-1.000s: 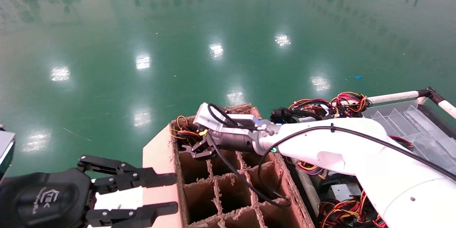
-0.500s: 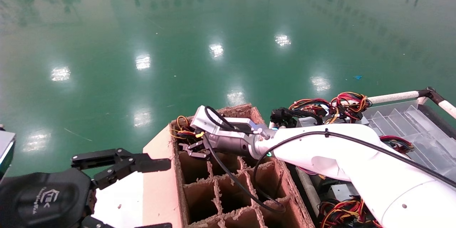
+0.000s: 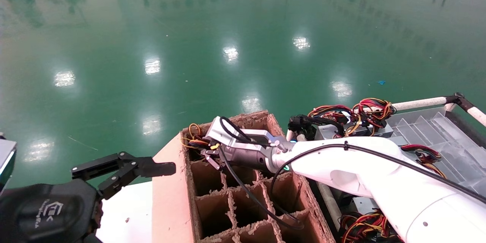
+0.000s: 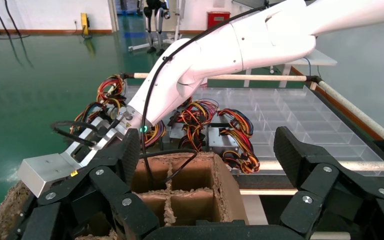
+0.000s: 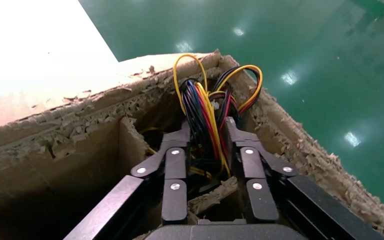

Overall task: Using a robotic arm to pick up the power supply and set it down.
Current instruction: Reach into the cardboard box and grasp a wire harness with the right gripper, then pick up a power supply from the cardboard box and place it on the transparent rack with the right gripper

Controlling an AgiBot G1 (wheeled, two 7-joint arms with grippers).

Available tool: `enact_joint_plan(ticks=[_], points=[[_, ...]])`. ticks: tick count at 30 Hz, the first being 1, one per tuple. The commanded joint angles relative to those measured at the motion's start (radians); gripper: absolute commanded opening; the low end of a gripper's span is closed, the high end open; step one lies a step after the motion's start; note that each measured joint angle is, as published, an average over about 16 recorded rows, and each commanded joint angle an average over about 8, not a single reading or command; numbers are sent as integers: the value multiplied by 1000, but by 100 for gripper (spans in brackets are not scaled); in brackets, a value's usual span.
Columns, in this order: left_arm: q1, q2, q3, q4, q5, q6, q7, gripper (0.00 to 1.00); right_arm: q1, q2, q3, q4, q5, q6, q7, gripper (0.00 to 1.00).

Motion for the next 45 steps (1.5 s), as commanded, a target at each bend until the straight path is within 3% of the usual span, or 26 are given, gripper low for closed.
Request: enact_joint_plan(ticks=[1, 20, 25, 35, 45], points=[[0, 0, 0, 0, 0, 0, 0, 100, -1, 0, -15, -4, 15, 4, 0, 0], [0, 0, 0, 0, 0, 0, 0, 100, 26, 6, -58, -51, 179, 60, 6, 0], [0, 0, 1, 0, 0, 0, 0, 100, 40, 14, -44, -69, 237, 36, 31, 0], [0, 0, 1, 0, -1, 0, 0, 100, 86, 53, 15, -143, 351, -155, 30, 0], [0, 0, 1, 0, -1, 0, 1, 100, 130, 154, 104, -191, 480, -452, -2, 0]])
